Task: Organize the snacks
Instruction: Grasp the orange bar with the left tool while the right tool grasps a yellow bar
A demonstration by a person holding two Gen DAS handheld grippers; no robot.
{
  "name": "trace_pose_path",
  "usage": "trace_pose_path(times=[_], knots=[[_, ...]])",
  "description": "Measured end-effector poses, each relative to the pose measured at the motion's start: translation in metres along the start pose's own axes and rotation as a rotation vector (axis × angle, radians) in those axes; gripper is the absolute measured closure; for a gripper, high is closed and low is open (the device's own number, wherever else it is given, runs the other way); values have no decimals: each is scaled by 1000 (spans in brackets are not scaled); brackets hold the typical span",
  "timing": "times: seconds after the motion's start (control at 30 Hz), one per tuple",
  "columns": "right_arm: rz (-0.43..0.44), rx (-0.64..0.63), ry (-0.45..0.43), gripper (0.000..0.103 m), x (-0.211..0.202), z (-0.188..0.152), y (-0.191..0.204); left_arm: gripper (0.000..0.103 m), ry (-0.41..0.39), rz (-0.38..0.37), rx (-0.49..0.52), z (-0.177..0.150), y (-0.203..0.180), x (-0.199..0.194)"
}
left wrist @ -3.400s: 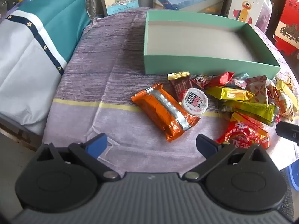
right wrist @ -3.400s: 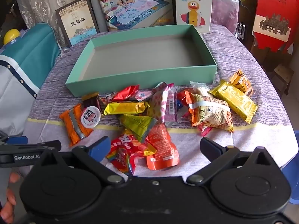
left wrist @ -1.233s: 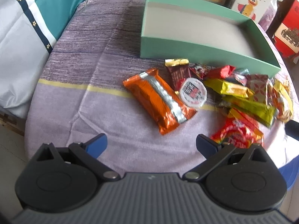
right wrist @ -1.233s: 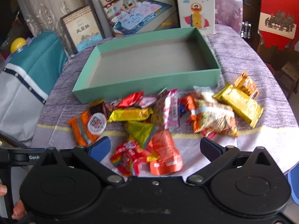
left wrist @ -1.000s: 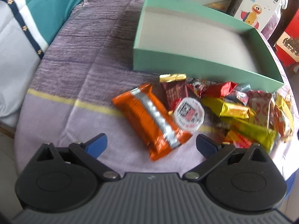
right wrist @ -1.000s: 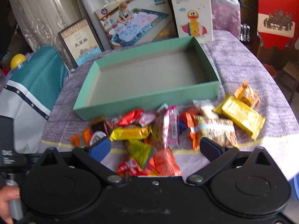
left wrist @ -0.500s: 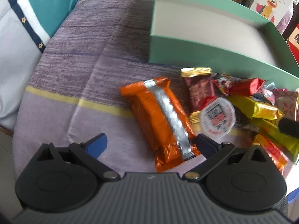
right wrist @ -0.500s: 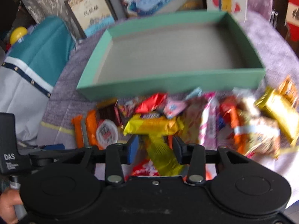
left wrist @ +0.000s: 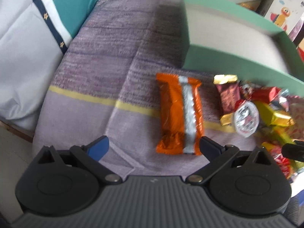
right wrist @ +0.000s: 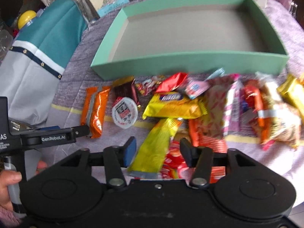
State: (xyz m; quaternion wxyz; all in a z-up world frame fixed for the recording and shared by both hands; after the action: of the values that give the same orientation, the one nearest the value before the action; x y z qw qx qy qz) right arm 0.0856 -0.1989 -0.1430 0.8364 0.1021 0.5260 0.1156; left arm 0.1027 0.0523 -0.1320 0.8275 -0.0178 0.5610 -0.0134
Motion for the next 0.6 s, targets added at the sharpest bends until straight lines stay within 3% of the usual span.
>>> trace_pose_path(times=[0.13,0.27,0.33,0.4,0.6], knots=[[5,35,-36,50,-20,15,-11,0,-20,-23,15,19,-8,-1],[-20,-23,-33,50,-11,27,-8,0,-23,-13,42,30,-19,13],[-27,-54,-4,58,4,27,-2,11,-8,-13,41,31,-22,21],[-41,-66,25,59,19,26,2,21,10,-25,39,29,-21,27],[-85,-81,55,59,50,29,3,22,28,-32,22,21,-5,33]])
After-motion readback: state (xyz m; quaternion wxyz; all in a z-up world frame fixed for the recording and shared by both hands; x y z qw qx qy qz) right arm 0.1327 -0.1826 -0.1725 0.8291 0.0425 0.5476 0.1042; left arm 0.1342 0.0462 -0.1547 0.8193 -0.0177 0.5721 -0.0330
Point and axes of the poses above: each gripper's, at about its wrist camera, not at the fingertips, and x roughly the way its jaws point, y to its left, z to its top, the point moved 9 cm from there along x, roughly the way its jaws point, and after that the axes turned 1 degree about y, right-handed, at the moved point
